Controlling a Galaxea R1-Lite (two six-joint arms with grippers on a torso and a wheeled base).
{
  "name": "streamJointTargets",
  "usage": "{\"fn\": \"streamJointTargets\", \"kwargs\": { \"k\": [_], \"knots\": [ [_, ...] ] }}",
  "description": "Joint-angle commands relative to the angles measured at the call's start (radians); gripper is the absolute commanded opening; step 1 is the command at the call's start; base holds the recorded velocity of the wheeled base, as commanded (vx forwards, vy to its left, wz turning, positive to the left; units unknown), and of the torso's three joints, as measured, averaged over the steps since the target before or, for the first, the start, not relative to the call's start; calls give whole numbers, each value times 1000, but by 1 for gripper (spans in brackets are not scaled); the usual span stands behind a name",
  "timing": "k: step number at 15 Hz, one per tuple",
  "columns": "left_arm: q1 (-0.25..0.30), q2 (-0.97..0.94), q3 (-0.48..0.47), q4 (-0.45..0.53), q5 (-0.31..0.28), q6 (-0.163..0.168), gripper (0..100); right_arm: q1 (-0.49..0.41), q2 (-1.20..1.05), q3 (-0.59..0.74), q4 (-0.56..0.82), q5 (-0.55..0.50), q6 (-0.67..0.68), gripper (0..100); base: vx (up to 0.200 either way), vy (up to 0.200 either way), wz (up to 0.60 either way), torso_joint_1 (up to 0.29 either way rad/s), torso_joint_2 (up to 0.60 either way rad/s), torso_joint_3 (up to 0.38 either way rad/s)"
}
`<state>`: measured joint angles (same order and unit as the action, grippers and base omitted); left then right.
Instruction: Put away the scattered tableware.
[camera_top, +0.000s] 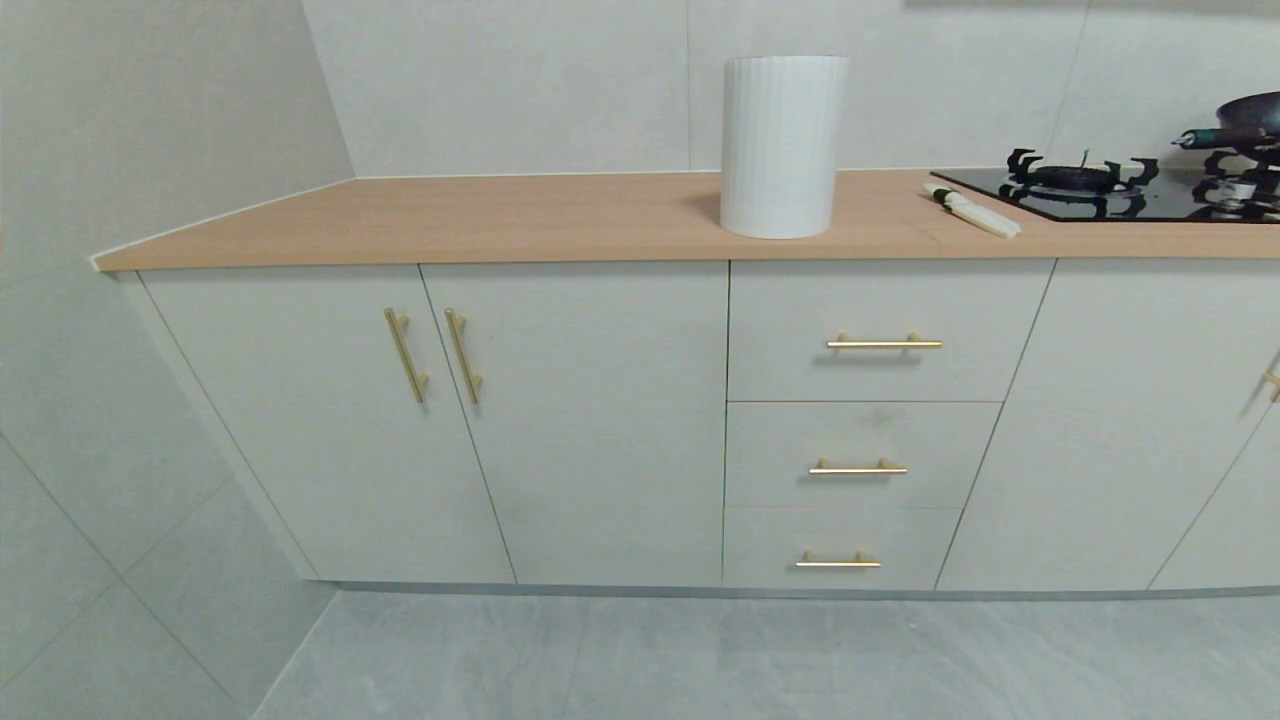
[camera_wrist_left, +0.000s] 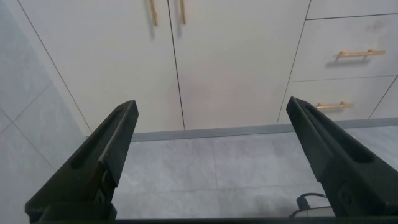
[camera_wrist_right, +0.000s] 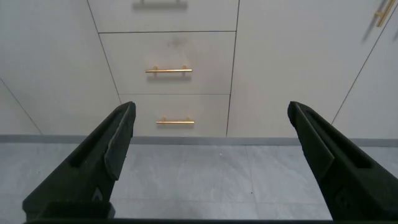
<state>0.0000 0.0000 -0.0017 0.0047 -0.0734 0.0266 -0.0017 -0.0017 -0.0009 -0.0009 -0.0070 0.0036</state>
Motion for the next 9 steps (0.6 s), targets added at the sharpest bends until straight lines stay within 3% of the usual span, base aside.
{"fn": "streamJointTargets", "kwargs": {
  "k": [1, 8, 9],
  "knots": [
    [0, 0, 0, 0, 0, 1, 100, 0, 3, 1, 4, 1, -4, 100, 0, 0, 0, 0, 0, 0],
    [0, 0, 0, 0, 0, 1, 100, 0, 3, 1, 4, 2, -2, 100, 0, 0, 0, 0, 0, 0],
    [0, 0, 0, 0, 0, 1, 100, 0, 3, 1, 4, 4, -2, 100, 200, 0, 0, 2, -2, 7]
  ]
}}
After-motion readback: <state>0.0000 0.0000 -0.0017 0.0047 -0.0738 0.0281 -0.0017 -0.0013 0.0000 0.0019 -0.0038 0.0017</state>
